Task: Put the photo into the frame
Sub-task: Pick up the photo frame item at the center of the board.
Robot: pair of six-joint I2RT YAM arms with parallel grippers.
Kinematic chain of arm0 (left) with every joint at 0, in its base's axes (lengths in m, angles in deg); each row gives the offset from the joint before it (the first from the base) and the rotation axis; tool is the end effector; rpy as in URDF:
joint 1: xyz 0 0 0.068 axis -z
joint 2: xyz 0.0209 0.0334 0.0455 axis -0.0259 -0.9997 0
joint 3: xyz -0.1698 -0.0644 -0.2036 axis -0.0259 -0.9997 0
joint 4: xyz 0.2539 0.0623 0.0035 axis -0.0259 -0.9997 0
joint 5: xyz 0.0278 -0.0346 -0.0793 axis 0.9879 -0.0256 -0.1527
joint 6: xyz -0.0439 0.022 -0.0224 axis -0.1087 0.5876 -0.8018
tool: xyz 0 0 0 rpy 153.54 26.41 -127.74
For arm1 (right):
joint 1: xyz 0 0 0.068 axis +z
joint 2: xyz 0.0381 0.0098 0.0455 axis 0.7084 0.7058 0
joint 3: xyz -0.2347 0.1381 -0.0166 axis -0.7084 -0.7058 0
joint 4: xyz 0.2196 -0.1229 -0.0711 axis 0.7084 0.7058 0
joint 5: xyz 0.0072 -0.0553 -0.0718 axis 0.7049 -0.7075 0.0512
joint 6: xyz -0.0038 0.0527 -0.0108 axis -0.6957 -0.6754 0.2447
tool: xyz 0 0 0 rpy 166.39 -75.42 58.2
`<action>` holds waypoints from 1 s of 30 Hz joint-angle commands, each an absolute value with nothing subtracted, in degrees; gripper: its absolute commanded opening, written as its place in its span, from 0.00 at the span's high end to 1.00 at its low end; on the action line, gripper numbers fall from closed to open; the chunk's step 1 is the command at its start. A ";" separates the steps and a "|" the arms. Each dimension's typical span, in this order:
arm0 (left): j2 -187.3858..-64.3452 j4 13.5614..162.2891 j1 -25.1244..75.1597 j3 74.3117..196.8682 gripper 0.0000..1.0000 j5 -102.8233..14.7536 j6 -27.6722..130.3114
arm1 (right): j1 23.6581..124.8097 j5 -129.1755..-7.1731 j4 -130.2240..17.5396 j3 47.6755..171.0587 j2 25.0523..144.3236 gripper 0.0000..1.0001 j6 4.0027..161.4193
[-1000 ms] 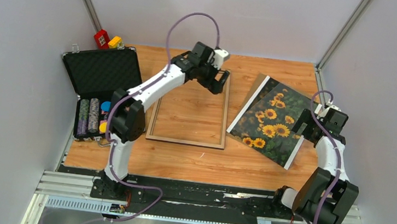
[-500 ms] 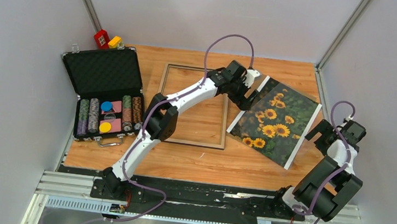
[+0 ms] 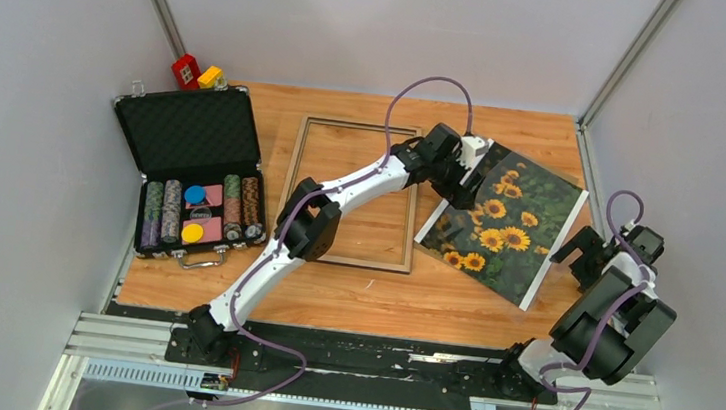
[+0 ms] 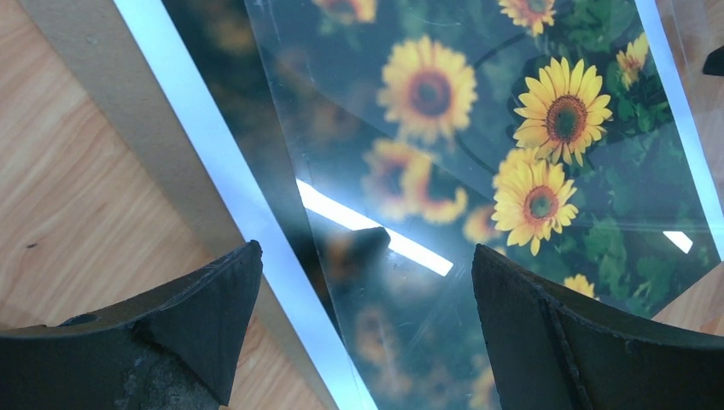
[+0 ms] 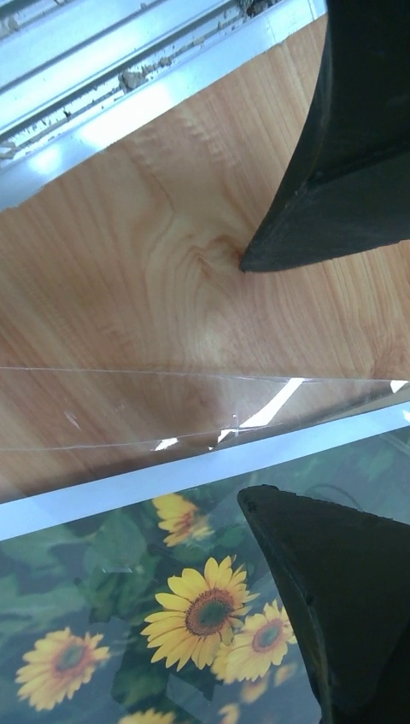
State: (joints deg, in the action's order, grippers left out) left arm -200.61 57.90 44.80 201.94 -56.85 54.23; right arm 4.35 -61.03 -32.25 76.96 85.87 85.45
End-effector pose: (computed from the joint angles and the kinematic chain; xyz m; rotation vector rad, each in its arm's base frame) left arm 0.3943 -0.4307 0.1859 0.9591 2.1731 -0.9049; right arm 0.2033 -0.1632 0.1702 0.9274 2.4568 0.1305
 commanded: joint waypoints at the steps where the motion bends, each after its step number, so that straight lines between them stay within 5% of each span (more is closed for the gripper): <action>1: -200.96 60.75 46.06 205.04 0.00 -58.08 52.29 | 3.97 -58.94 -32.23 79.64 87.36 0.03 84.56; 30: -203.94 58.48 46.37 199.54 0.00 -62.84 49.32 | 5.87 -52.17 -32.85 85.64 99.70 0.08 80.93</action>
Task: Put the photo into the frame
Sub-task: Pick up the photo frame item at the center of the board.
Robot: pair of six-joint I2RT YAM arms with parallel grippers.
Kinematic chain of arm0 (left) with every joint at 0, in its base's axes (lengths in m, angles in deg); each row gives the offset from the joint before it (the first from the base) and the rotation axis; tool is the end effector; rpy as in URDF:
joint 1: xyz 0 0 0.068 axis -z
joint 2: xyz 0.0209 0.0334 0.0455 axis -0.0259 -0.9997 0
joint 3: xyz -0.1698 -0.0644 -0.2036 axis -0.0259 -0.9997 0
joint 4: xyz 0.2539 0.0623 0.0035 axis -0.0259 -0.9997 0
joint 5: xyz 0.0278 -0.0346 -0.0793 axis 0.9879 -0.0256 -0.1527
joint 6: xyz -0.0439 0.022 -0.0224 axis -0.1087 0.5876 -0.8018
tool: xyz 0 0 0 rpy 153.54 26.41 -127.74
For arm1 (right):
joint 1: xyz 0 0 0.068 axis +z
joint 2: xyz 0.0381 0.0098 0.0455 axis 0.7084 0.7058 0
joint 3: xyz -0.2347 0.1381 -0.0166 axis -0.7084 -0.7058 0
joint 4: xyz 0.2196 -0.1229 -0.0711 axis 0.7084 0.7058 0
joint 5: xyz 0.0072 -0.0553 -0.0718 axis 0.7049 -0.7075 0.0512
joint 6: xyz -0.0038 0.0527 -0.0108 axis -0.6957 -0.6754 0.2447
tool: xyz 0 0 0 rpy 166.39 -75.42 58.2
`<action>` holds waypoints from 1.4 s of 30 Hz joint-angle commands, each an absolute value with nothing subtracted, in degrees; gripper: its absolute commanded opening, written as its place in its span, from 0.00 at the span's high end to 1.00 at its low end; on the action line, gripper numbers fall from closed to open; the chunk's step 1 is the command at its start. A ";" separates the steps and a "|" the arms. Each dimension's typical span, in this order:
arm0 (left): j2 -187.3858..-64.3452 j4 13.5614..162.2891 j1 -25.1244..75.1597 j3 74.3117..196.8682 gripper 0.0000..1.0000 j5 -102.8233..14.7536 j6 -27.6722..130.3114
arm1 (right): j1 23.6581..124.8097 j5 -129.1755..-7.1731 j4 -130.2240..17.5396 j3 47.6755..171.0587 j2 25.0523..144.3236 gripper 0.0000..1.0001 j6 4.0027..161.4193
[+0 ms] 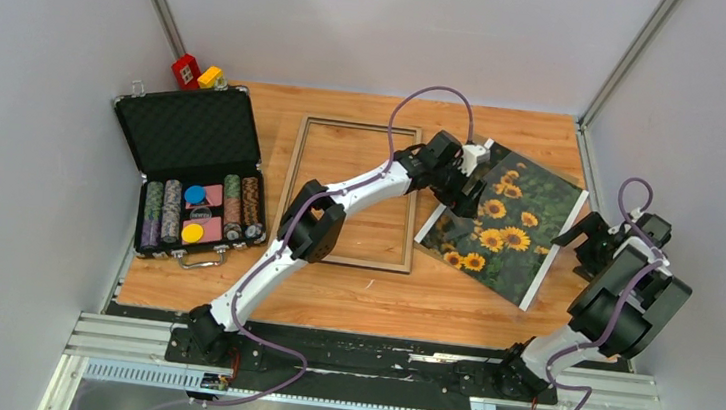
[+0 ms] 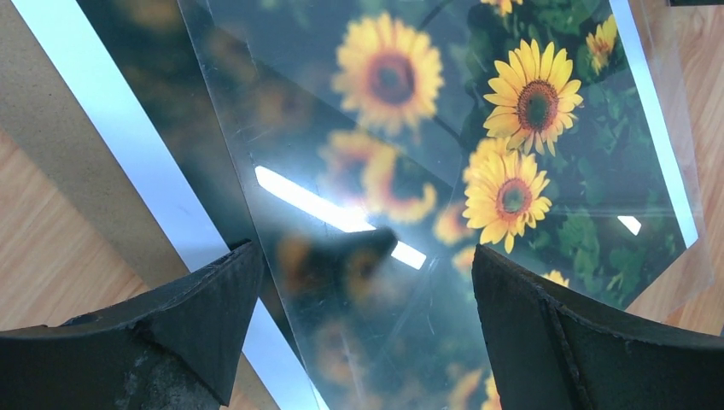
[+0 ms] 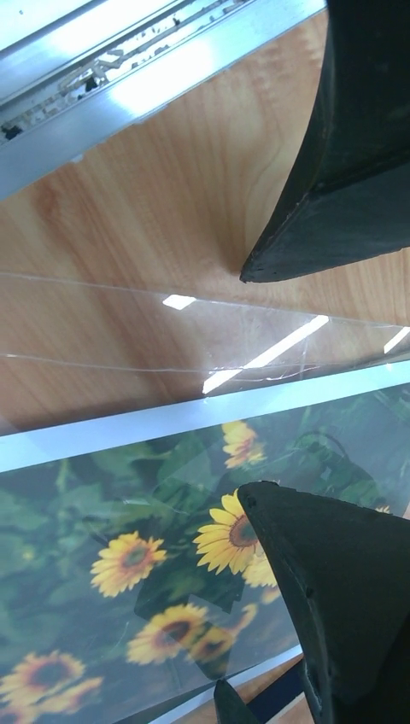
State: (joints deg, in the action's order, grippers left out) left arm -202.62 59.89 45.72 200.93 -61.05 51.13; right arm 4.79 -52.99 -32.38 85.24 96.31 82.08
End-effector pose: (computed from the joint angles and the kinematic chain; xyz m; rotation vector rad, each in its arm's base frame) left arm 0.3873 -0.4405 0.1637 0.9680 2.2150 -1.0140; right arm 0.2378 -0.1837 0.1636 0.9518 2.4291 0.3462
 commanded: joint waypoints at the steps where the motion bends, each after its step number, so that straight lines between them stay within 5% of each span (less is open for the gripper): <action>1: -203.68 58.22 46.45 198.83 0.00 -63.15 49.21 | 6.02 -51.82 -32.89 85.94 100.10 0.08 80.84; 20: -191.21 62.07 46.44 176.19 0.01 -66.18 44.62 | 6.70 -36.71 -32.86 89.04 99.64 0.13 82.65; 42: -190.05 61.72 46.51 172.27 0.01 -65.53 48.73 | 4.15 -13.90 -28.90 87.14 91.13 0.26 90.08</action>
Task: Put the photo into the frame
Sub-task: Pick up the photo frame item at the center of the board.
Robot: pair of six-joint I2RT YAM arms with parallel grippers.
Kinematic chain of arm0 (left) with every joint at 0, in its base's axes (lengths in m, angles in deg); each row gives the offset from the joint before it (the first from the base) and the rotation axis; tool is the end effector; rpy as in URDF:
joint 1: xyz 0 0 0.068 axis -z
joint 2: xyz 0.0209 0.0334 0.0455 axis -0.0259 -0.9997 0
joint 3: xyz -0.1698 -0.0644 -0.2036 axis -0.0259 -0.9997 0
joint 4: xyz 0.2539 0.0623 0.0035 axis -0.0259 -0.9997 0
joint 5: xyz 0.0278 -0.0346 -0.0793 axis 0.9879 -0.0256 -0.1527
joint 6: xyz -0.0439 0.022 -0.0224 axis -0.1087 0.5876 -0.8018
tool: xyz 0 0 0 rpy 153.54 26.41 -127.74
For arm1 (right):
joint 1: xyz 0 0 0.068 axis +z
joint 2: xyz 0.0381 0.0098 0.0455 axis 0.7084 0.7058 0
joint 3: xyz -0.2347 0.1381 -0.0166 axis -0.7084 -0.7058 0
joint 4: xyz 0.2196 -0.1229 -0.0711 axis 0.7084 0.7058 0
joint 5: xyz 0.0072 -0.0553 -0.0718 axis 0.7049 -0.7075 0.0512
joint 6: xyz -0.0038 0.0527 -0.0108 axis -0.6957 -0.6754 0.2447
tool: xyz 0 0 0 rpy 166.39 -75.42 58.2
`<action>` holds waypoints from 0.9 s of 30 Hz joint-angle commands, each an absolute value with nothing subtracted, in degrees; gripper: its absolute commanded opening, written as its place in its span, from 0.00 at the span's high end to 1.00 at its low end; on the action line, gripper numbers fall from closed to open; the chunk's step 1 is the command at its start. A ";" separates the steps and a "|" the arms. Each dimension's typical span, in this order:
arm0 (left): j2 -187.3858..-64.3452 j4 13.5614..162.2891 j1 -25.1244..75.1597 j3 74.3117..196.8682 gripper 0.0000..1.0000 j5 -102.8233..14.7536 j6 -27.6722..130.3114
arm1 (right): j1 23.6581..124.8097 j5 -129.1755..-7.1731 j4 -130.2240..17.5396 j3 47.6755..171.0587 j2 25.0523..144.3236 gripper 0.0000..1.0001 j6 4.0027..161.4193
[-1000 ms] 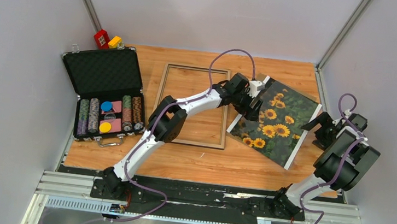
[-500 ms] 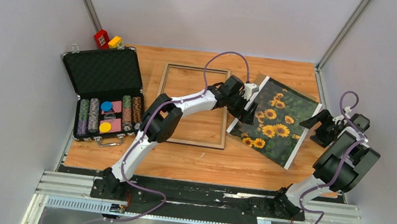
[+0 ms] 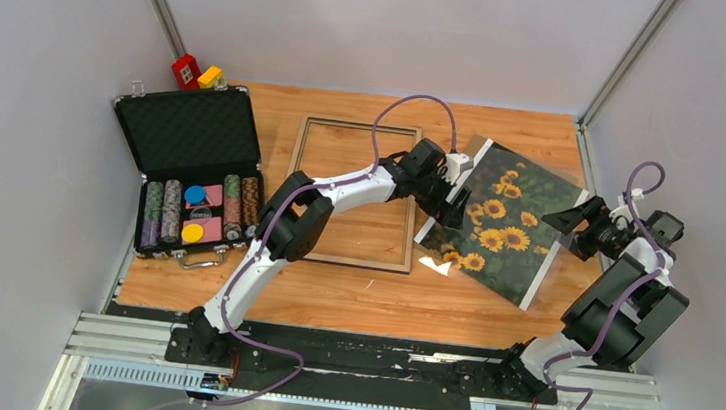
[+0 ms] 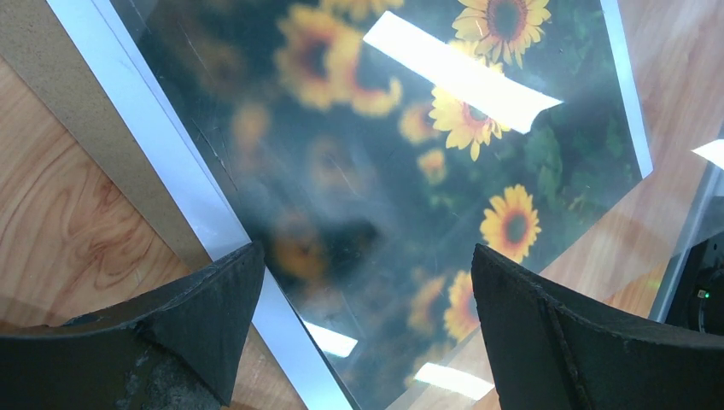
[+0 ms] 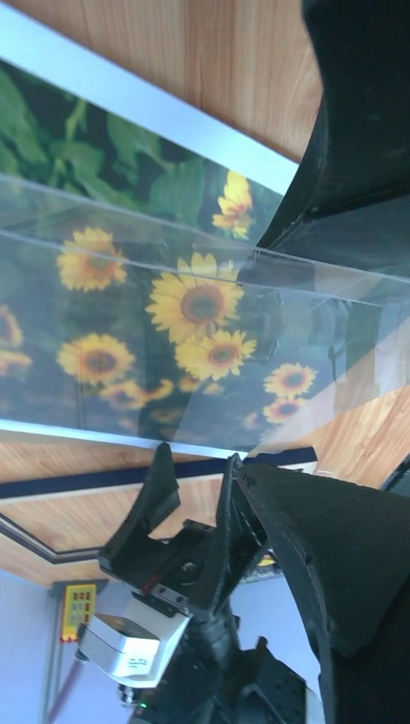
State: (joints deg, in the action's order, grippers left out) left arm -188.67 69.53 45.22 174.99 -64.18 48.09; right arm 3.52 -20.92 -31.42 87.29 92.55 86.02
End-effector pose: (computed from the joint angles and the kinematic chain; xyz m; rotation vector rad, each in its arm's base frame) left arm 0.3580 -0.4044 0.1614 0.9371 2.2920 -1.0836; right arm 0.2404 -0.1744 0.2019 0.5744 2.1635 0.9014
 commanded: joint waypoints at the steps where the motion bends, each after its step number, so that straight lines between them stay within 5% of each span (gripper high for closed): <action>1: -189.90 61.69 46.51 172.35 0.01 -65.51 48.87 | 4.15 -13.67 -28.67 87.21 91.33 0.27 91.08; 6: -189.51 61.43 46.50 172.38 0.01 -65.64 49.72 | 4.15 -12.72 -28.52 87.51 92.85 0.34 91.51; 24: -185.36 61.48 46.46 170.95 0.01 -66.12 50.80 | 7.40 -19.20 -30.06 89.45 90.92 0.98 86.10; 27: -183.90 61.40 46.50 170.91 0.00 -66.72 51.45 | 7.40 -19.51 -30.00 89.42 89.06 1.00 85.73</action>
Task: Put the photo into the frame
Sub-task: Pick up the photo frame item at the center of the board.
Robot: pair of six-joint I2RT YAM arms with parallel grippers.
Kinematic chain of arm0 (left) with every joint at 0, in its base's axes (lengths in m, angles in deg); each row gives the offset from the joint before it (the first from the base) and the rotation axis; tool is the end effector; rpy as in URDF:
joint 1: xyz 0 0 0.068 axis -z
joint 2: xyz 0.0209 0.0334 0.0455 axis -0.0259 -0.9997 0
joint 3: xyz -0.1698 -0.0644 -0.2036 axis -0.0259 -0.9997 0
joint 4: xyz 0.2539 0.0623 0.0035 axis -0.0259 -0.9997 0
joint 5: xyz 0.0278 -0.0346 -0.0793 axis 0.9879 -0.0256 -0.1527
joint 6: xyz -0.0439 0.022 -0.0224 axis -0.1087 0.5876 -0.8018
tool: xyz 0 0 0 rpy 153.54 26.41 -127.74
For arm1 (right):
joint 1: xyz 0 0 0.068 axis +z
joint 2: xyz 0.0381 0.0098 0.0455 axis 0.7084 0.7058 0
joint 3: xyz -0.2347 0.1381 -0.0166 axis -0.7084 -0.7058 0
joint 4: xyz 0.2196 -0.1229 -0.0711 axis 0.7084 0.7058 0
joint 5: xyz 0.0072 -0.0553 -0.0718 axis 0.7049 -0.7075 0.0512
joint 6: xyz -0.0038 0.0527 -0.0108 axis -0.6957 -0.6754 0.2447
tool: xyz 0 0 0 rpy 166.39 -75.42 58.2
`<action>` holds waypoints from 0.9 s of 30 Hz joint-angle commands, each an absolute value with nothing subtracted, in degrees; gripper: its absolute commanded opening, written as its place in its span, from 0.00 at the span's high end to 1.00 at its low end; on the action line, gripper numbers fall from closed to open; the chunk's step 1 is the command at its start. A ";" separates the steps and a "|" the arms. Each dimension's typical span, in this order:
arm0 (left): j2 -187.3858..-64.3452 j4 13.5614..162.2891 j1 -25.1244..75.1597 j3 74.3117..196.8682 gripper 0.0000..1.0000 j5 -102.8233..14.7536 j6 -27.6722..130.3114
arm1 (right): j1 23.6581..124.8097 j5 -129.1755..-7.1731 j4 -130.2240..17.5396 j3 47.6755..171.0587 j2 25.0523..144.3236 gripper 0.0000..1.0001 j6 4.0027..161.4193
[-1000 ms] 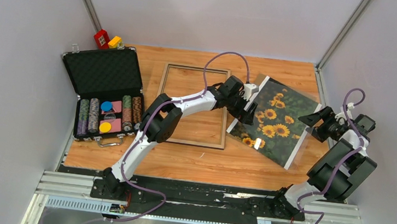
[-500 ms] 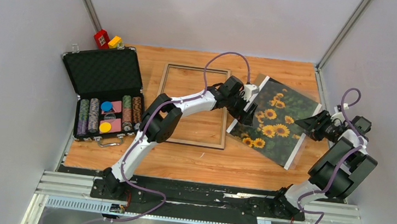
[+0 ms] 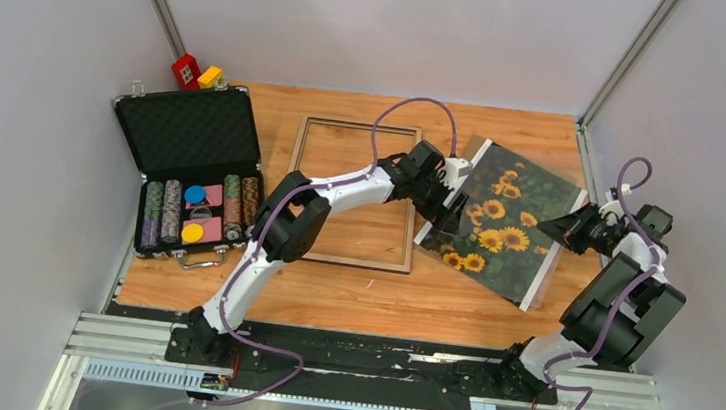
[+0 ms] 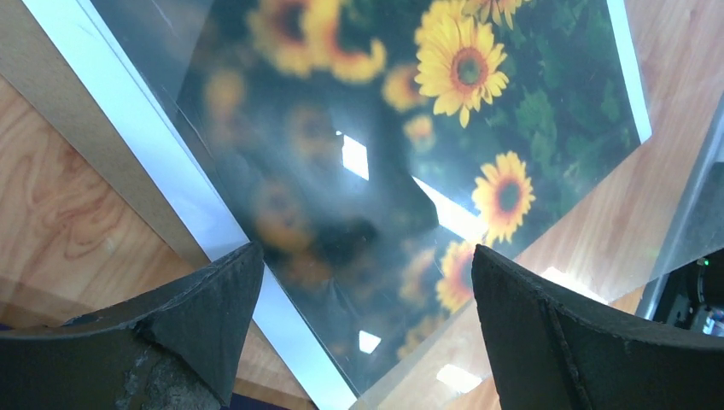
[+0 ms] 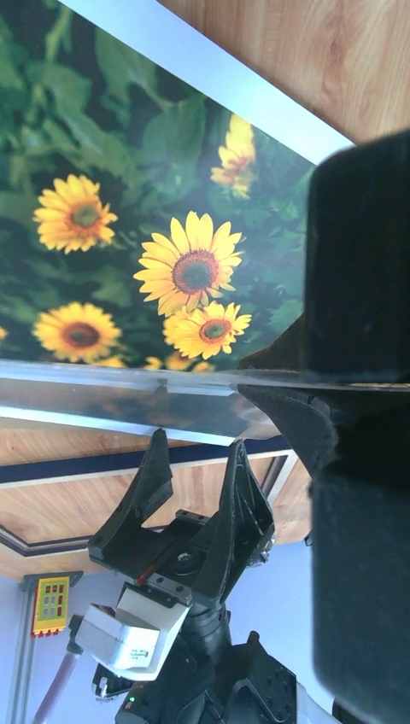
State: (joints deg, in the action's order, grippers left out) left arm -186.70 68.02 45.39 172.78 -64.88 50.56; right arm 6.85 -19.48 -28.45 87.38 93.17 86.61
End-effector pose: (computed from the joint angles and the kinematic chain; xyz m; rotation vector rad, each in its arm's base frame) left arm 0.3505 -0.3994 0.1648 0.9944 2.2921 -1.0731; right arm 0.2477 -0.1576 0.1978 0.5356 2.2056 0.9942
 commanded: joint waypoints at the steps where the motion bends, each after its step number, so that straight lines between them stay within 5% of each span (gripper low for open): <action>1: -183.05 61.39 46.46 170.95 0.00 -66.85 51.86 | 7.40 -19.26 -29.93 89.39 88.42 1.00 85.34; 27: -160.53 57.13 34.21 165.26 0.00 -70.85 56.18 | 7.40 -2.31 -29.32 97.70 79.51 1.00 74.79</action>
State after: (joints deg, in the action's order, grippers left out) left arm -164.89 58.10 34.61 166.62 -69.42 54.84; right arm 7.17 -7.30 -28.01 93.35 81.73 78.54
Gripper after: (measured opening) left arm 0.997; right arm 0.003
